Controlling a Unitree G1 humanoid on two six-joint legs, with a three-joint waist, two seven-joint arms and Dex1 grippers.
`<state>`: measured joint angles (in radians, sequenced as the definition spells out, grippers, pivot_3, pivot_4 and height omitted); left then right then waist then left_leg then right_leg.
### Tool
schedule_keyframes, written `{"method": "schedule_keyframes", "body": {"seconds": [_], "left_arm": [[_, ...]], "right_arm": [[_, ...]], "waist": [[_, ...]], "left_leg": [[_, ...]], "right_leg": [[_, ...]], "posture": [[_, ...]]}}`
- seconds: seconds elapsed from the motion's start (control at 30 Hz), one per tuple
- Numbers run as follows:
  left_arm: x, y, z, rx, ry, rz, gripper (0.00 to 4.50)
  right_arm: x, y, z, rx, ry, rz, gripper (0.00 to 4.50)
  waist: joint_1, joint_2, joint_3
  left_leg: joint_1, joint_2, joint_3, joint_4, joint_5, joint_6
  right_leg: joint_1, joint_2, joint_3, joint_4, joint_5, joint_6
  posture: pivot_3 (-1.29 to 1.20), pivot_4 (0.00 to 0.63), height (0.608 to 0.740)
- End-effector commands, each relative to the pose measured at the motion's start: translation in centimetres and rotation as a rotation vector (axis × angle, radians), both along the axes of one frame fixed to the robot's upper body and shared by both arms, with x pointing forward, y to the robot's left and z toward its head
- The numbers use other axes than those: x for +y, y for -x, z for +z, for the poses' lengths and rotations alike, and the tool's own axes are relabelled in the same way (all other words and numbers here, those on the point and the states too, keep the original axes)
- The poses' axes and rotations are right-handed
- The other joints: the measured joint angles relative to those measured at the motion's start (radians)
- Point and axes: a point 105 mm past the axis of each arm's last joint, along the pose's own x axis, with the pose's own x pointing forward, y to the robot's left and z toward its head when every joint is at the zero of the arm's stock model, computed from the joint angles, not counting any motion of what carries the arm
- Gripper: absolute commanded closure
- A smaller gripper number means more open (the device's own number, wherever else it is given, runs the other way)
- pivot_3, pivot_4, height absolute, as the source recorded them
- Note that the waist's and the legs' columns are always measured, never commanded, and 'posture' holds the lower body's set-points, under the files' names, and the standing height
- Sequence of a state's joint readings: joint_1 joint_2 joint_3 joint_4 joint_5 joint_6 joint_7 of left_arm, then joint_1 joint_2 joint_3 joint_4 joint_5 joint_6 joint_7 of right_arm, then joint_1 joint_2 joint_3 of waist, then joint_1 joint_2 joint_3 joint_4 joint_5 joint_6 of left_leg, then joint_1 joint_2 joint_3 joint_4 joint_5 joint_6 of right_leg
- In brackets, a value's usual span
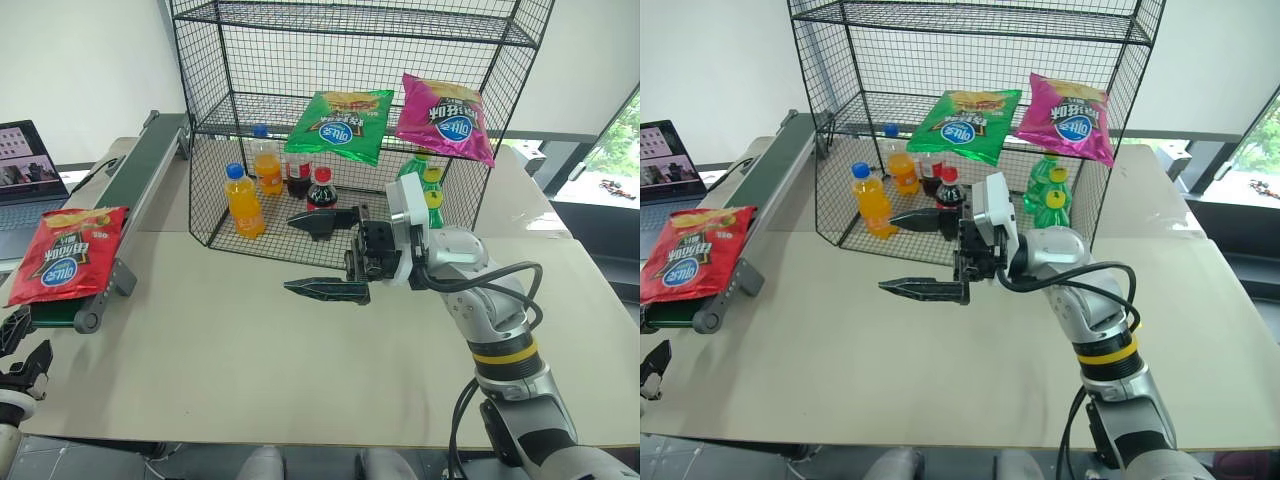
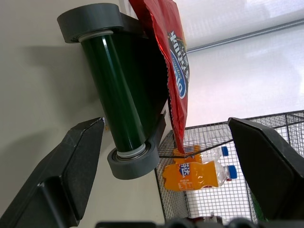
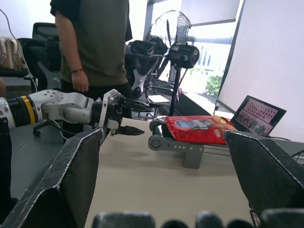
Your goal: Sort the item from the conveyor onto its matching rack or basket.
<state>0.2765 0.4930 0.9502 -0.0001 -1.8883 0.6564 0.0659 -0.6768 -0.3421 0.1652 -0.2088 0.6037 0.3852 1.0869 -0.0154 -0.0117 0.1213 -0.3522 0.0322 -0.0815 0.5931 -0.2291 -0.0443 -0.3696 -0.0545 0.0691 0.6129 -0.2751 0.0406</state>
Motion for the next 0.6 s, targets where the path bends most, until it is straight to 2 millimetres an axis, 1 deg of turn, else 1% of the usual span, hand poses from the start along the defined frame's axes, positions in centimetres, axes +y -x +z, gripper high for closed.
{"method": "schedule_keyframes", "body": {"seconds": [0.03,0.23,0.4,0.5,0.57,0.6], "left_arm": [[0.6,0.1,1.4,-0.031,-0.044,0.007,0.06],[1.3,0.2,1.7,-0.025,-0.071,0.023,0.06],[2.7,0.8,3.0,-0.059,-0.116,0.078,0.06],[3.3,1.0,3.4,-0.055,-0.14,0.097,0.89],[3.3,1.0,3.4,-0.051,-0.152,0.089,1.8],[3.2,1.0,3.5,-0.051,-0.156,0.085,2.34]], "right_arm": [[-0.2,0.6,1.3,-0.05,-0.026,0.007,0.0],[-0.2,0.7,1.2,-0.044,-0.023,0.006,0.0],[-0.2,0.7,1.1,-0.037,-0.024,0.004,0.0],[-0.1,0.7,1.1,-0.034,-0.027,0.005,0.0],[0.0,0.7,1.0,-0.031,-0.032,0.005,0.0],[0.1,0.8,1.0,-0.03,-0.033,0.005,0.0]], "waist": [[0.0,0.0,0.0],[0.0,0.0,0.0],[-0.001,0.0,0.0],[0.0,0.0,0.0],[-0.001,0.0,0.0],[0.0,0.0,0.0]], "left_leg": [[0.0,0.0,0.0,0.0,0.0,0.0],[0.0,0.0,0.0,0.0,0.0,0.0],[0.0,0.0,0.0,-0.001,0.0,0.0],[0.0,0.0,0.0,-0.001,0.0,0.0],[0.0,0.0,0.0,-0.001,0.0,0.0],[0.0,0.0,0.0,-0.001,0.0,0.0]], "right_leg": [[0.0,0.0,0.0,0.0,0.0,0.0],[0.0,0.0,0.0,0.0,0.0,0.0],[-0.001,0.0,0.0,0.0,0.0,0.0],[-0.001,0.0,0.0,0.0,0.0,0.0],[-0.001,0.0,0.0,-0.001,0.0,0.0],[-0.001,0.0,0.0,-0.001,0.0,0.0]], "posture": [[0.0,0.15,0.738],[0.0,0.15,0.738],[0.0,0.15,0.738],[0.0,0.15,0.738],[0.0,0.15,0.738],[0.0,0.15,0.738]]}}
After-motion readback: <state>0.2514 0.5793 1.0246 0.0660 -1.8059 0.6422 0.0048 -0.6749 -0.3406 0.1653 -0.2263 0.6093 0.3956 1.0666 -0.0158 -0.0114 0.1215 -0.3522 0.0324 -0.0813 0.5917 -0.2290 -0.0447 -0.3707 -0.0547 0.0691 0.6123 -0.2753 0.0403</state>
